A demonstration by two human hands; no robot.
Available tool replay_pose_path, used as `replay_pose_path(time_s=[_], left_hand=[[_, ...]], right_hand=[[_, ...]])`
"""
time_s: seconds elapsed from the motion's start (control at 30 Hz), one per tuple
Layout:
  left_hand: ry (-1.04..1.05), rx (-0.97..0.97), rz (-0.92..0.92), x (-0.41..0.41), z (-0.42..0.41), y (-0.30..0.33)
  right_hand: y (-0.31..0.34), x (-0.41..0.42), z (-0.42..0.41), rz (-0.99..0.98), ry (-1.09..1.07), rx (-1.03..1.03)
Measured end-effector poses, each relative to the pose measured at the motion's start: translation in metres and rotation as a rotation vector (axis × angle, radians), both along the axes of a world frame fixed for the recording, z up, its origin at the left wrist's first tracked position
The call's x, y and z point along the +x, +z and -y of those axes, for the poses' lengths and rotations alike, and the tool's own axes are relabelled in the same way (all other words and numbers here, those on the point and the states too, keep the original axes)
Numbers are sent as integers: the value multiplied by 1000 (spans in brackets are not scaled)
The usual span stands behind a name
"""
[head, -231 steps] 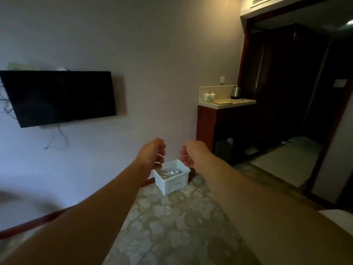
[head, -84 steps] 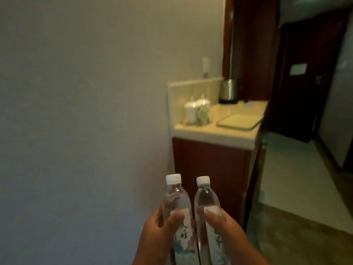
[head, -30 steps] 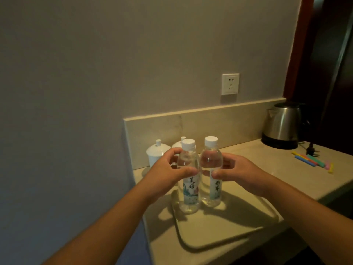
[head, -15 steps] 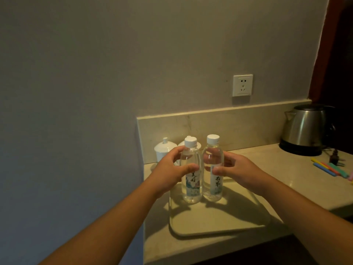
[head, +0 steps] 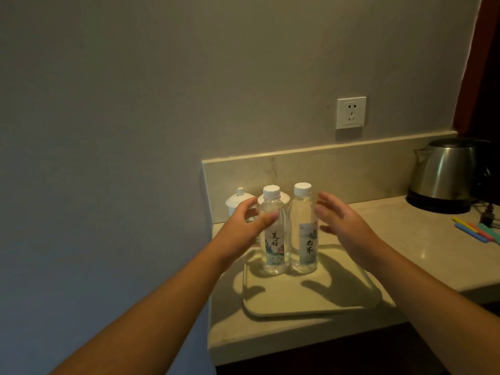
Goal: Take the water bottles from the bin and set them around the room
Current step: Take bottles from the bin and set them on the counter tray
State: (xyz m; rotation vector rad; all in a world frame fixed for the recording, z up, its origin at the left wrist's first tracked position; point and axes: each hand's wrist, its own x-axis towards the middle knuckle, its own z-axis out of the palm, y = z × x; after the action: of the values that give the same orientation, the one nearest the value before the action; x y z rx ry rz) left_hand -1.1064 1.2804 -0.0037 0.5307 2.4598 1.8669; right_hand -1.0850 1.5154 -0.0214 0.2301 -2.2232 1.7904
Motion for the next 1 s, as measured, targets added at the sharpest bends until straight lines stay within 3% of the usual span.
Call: replay_pose_path(time_s=[0.13, 0.27, 0.4, 0.63, 0.83, 1.0], left_hand=[[95, 121, 15, 6, 17, 1], [183, 256, 27, 18, 50, 1], [253, 362, 21, 42, 107, 8], [398, 378, -18, 98, 250, 13], [565, 352, 18, 157, 410, -16], [660, 382, 108, 182, 511, -54]], right_hand=[[18, 23, 18, -292, -272, -311], [39, 47, 68, -373, -163, -315], [54, 54, 156, -222, -75, -145], [44, 54, 317, 44, 17, -151], [-2, 67, 473, 371, 94, -153], [-54, 92, 576, 500, 136, -150]])
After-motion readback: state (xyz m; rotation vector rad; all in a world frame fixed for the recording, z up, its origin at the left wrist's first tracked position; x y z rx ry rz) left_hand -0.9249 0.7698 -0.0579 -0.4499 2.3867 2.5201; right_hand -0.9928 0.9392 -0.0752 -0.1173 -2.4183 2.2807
